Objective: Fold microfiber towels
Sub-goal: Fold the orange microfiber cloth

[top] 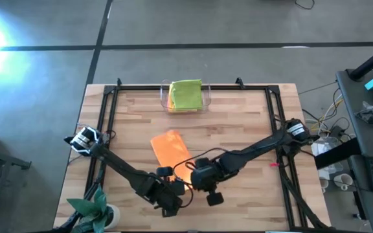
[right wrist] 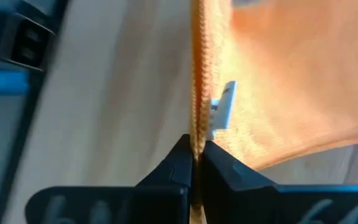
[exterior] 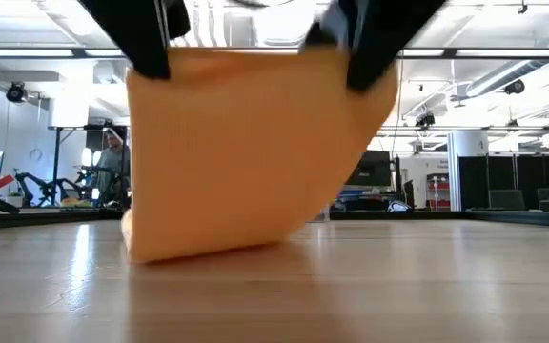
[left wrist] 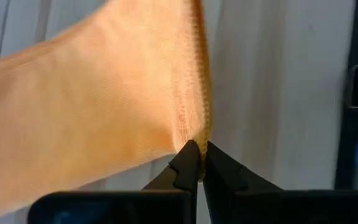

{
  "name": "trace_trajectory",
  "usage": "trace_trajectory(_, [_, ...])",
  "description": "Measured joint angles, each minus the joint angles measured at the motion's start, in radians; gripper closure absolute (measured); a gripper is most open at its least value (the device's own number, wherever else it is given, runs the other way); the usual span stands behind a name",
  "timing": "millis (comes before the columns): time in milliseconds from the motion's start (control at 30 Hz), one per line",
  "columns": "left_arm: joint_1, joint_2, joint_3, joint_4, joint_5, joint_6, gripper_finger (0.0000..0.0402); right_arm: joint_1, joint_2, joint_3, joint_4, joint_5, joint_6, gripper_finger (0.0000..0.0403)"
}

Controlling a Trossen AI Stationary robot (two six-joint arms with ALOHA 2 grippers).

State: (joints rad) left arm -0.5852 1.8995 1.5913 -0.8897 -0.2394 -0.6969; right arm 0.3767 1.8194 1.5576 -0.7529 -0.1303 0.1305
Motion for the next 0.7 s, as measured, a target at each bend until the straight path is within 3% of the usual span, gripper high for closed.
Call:
trace_trajectory(233, [-0.011, -0.091, 0.016, 0.009, 0.017, -0.091, 0.0401, 0.039, 0.0, 0.163, -0.162, 0.007, 0.145, 0.0394])
trace_trajectory(333, [-0.019, -0.125, 0.029, 0.008, 0.013, -0.109, 0.0401, 0.049, 0.0, 0.209, -0.229, 0.093, 0.153, 0.0394])
trace_trajectory(533, [0.01, -0.15, 0.023, -0.215, -0.112, -0.164, 0.0401, -0.009, 0.012, 0.205, -0.178, 0.251, 0.065, 0.0394])
trace_trajectory(700, [0.081, -0.15, 0.011, -0.376, -0.133, -0.189, 0.0401, -0.116, 0.063, 0.195, -0.127, 0.38, 0.015, 0.0394])
